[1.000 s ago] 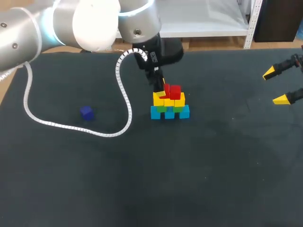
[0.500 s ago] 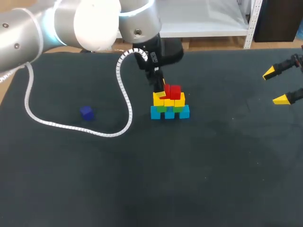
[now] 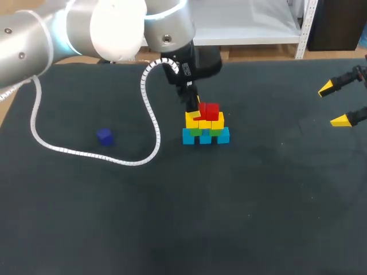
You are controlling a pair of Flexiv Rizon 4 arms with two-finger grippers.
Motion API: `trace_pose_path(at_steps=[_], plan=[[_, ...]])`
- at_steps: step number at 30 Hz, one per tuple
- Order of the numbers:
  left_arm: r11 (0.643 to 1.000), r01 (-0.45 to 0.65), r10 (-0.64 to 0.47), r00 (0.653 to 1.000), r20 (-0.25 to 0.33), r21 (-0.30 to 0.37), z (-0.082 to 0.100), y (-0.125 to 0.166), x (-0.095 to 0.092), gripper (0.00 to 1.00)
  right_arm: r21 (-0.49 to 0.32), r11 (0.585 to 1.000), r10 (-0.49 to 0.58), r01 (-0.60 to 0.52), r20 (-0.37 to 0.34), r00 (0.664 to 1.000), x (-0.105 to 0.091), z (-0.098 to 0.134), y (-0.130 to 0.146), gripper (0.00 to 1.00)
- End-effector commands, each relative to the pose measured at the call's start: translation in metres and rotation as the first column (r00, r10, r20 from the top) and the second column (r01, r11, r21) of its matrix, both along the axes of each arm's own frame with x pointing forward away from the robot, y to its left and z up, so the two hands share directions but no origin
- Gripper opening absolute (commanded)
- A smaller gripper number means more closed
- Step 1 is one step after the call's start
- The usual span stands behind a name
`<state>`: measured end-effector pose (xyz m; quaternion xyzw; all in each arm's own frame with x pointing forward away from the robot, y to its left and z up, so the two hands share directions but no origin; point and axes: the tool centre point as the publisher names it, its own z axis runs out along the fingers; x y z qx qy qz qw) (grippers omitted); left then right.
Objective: Place the blue cubes, place green cubes on the blue cubes, place the yellow cubes on the green cubes, then place the red cubes on the yellow cubes, and place purple cube on the red cubes.
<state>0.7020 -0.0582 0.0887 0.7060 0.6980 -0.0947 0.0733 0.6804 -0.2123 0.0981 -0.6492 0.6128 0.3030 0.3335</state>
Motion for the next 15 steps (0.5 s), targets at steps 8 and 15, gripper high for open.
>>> trace_pose_path(at_steps=[8,15], plan=[[1.0,0.004,-0.004,1.0,-0.013,0.003,-0.0005,-0.0007,0.0041,0.25,0.001,1.0,0.001,-0.001,0.001,1.0,0.0004,-0.0005,0.0001,1.0],[1.0,0.004,-0.004,1.0,-0.012,0.002,-0.0004,-0.0007,0.0044,0.28,0.001,1.0,0.001,-0.001,0.001,1.0,0.0004,-0.0005,0.0001,1.0]])
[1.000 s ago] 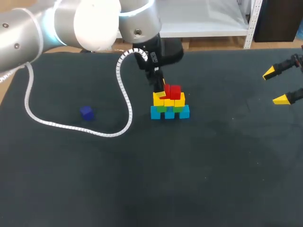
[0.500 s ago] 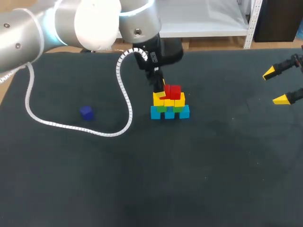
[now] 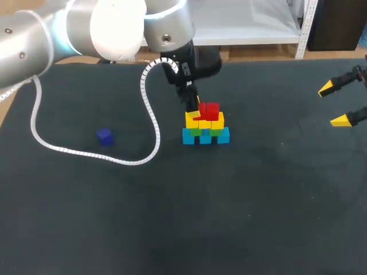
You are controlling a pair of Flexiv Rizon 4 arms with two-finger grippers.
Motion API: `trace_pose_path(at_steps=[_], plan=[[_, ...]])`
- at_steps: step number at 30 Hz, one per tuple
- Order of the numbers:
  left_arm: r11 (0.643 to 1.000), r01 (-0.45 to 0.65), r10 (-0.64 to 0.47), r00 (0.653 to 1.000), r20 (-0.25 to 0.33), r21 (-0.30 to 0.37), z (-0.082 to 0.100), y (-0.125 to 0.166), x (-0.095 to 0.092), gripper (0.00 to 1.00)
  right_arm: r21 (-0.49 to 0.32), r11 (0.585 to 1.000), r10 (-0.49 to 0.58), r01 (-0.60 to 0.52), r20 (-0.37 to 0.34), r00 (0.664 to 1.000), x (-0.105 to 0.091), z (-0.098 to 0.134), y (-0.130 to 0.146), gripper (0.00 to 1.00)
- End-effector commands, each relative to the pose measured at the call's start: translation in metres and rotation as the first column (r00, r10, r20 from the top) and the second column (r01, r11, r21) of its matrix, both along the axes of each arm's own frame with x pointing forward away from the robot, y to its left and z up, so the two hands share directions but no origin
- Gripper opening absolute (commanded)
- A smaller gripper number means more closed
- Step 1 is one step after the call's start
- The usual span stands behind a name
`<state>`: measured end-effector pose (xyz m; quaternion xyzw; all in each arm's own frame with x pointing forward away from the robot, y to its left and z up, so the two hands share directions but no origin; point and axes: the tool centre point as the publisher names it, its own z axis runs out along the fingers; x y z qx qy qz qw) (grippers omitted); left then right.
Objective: Place the blue cubes, place green cubes on the blue cubes, place the yellow cubes on the green cubes, then place the red cubes on the yellow cubes, and place purple cube on the red cubes.
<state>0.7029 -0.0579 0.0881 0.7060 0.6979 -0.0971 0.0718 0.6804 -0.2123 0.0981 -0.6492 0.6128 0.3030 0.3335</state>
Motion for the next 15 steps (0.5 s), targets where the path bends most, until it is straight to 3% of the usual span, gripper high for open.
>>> trace_pose_path(at_steps=[1,15], plan=[[1.0,0.004,-0.004,1.0,-0.008,0.003,0.0002,-0.001,0.0036,0.29,0.001,1.0,0.001,-0.001,0.001,1.0,0.0004,-0.0005,0.0001,1.0],[1.0,0.011,-0.011,1.0,-0.01,-0.002,0.0002,-0.0021,0.0043,0.38,0.001,1.0,0.001,-0.001,0.001,1.0,0.0004,-0.0005,0.0001,1.0]])
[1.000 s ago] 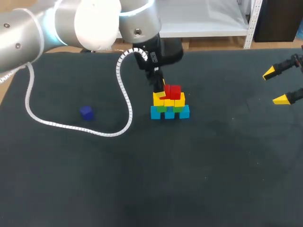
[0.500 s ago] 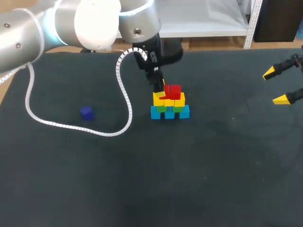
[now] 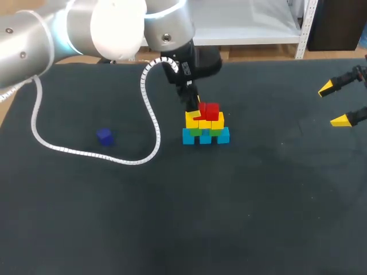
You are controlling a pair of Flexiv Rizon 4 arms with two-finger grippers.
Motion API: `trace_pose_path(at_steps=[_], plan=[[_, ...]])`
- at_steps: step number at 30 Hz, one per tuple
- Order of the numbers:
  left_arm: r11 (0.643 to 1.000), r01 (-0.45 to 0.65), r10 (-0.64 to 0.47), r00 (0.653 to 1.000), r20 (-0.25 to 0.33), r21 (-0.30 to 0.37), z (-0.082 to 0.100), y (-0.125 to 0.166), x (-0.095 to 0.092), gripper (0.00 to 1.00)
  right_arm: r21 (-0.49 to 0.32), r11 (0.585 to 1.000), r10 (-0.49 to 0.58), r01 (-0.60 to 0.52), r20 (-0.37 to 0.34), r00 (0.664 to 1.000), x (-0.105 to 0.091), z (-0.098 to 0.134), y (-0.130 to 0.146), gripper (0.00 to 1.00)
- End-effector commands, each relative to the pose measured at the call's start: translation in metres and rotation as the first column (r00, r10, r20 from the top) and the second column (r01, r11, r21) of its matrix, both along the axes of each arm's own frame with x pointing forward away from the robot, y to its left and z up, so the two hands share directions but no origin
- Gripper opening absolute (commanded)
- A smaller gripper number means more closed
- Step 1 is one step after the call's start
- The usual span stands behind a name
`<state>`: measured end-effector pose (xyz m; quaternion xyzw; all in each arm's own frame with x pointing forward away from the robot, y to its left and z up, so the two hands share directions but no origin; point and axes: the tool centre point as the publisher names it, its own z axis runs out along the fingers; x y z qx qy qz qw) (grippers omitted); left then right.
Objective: Place the blue cubes, place green cubes on the blue cubes, place the yellow cubes on the green cubes, then place the red cubes on the yellow cubes, and place purple cube on the red cubes.
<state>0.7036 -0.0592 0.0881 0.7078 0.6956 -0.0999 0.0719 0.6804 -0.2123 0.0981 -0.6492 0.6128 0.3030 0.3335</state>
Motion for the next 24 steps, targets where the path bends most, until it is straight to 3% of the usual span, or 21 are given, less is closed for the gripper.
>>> trace_pose_path(at_steps=[1,6,13,16,18,24], plan=[[1.0,0.006,-0.006,1.0,-0.007,0.002,0.0002,-0.0009,0.0036,0.4,0.001,1.0,0.001,-0.001,0.001,1.0,0.0004,-0.0005,0.0001,1.0],[1.0,0.006,-0.006,1.0,-0.008,0.001,0.0002,-0.0008,0.0037,0.47,0.001,1.0,0.001,-0.001,0.001,1.0,0.0004,-0.0005,0.0001,1.0],[1.0,0.002,-0.002,1.0,-0.008,0.001,0.0002,-0.0001,0.0037,0.48,0.001,1.0,0.001,-0.001,0.001,1.0,0.0004,-0.0005,0.0001,1.0],[1.0,0.0,0.0,1.0,-0.006,0.001,0.0003,0.0002,0.0039,0.46,0.001,1.0,0.001,-0.001,0.001,1.0,0.0004,-0.0005,0.0001,1.0],[1.0,0.0,0.0,1.0,-0.005,0.0,0.0003,0.0001,0.004,0.32,0.001,1.0,0.001,-0.001,0.001,1.0,0.0004,-0.0005,0.0001,1.0],[1.0,-0.003,0.003,1.0,-0.003,0.0,0.0005,-0.0008,0.0044,0.38,0.001,1.0,0.001,-0.001,0.001,1.0,0.0004,-0.0005,0.0001,1.0]])
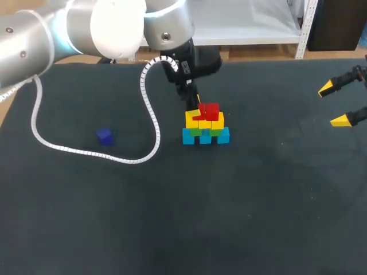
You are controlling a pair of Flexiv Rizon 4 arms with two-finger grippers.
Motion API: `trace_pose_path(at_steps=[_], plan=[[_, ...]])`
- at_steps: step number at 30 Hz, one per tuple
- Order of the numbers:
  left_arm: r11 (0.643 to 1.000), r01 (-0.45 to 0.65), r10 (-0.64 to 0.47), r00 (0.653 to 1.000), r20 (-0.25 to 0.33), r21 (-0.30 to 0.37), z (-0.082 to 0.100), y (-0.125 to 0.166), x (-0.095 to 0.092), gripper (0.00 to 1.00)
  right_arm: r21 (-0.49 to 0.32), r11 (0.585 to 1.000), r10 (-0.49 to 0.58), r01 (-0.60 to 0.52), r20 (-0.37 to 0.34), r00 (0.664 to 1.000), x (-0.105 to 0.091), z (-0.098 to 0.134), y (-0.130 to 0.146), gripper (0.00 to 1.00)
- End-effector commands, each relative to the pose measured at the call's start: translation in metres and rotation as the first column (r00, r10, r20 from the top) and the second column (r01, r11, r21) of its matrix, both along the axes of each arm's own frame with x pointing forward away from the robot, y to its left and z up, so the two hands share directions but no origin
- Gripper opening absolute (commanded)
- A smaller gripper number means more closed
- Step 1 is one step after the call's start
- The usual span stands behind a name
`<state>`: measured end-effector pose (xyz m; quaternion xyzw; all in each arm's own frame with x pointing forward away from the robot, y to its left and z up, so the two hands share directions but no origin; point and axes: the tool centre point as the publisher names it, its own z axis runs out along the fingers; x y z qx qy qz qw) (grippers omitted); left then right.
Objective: Place the blue cubes, place green cubes on the blue cubes, place the yellow cubes on the green cubes, then place the red cubes on the yellow cubes, and place purple cube on the red cubes.
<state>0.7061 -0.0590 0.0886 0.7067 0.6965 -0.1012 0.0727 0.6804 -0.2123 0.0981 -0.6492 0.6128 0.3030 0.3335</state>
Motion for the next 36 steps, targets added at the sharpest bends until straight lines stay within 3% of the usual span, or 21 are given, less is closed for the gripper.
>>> trace_pose_path(at_steps=[1,6,15,17,19,28,33,34,36], plan=[[1.0,0.0,0.0,1.0,-0.002,0.002,0.0,-0.001,0.002,0.4,0.001,1.0,0.001,-0.001,0.001,1.0,0.0,-0.001,0.0,1.0],[1.0,0.004,-0.004,1.0,-0.002,0.0,0.0,-0.003,0.001,0.48,0.001,1.0,0.001,-0.001,0.001,1.0,0.0,-0.001,0.0,1.0],[1.0,-0.005,0.005,1.0,0.002,0.0,0.002,-0.002,-0.001,0.49,0.001,1.0,0.001,-0.001,0.001,1.0,0.0,-0.001,0.0,1.0],[1.0,-0.006,0.006,1.0,0.009,-0.003,0.005,0.0,-0.002,0.7,0.001,1.0,0.001,-0.001,0.001,1.0,0.0,-0.001,0.0,1.0],[1.0,0.006,-0.006,1.0,0.02,-0.019,0.01,0.004,-0.004,1.0,0.001,1.0,0.001,-0.001,0.001,1.0,0.0,-0.001,0.0,1.0],[0.999,0.004,-0.001,0.997,0.078,-0.04,0.025,0.066,-0.018,1.0,0.001,1.0,0.001,-0.001,0.001,1.0,0.0,-0.001,0.0,1.0],[1.0,0.009,-0.006,0.993,0.121,-0.028,0.019,0.108,-0.022,1.0,0.001,1.0,0.001,-0.001,0.001,1.0,0.0,-0.001,0.0,1.0],[0.999,0.036,-0.031,0.993,0.117,-0.037,0.017,0.116,-0.023,1.0,0.001,1.0,0.001,-0.001,0.001,1.0,0.0,-0.001,0.0,1.0],[0.996,0.092,-0.092,0.99,0.107,0.006,0.01,0.13,-0.025,1.0,0.001,1.0,0.001,-0.001,0.001,1.0,0.0,-0.001,0.0,1.0]])
